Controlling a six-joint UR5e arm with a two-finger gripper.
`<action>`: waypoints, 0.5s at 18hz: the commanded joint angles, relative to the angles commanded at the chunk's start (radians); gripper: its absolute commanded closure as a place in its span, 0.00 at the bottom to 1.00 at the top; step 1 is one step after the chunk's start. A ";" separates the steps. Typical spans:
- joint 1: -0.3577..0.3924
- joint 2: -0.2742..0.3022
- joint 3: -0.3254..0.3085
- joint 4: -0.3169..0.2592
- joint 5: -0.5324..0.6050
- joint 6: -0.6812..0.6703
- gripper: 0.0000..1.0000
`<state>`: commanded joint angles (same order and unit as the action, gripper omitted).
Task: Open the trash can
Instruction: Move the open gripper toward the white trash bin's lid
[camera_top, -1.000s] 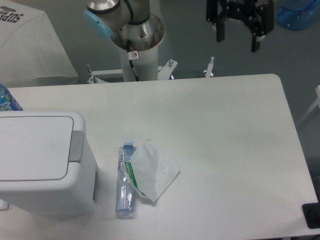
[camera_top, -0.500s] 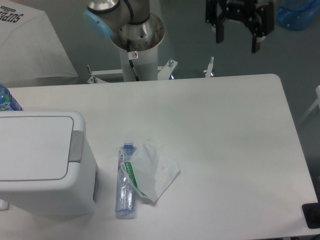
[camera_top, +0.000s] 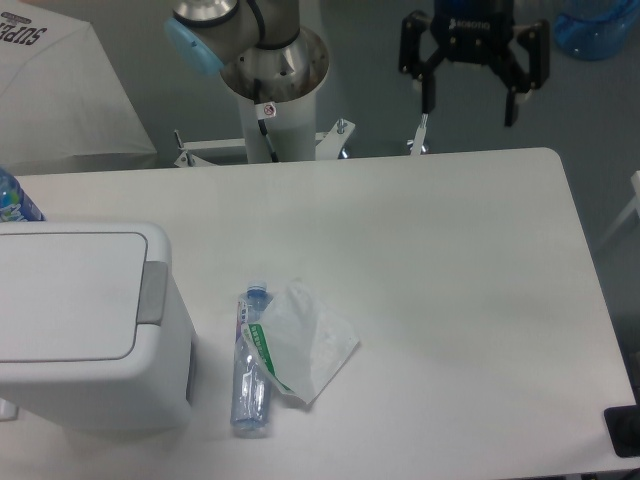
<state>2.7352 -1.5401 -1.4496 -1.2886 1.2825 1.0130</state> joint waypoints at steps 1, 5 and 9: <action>-0.009 0.000 0.000 0.005 -0.006 -0.061 0.00; -0.083 -0.020 -0.002 0.052 -0.009 -0.322 0.00; -0.202 -0.078 -0.005 0.150 -0.008 -0.533 0.00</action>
<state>2.5329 -1.6182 -1.4542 -1.1384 1.2747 0.4804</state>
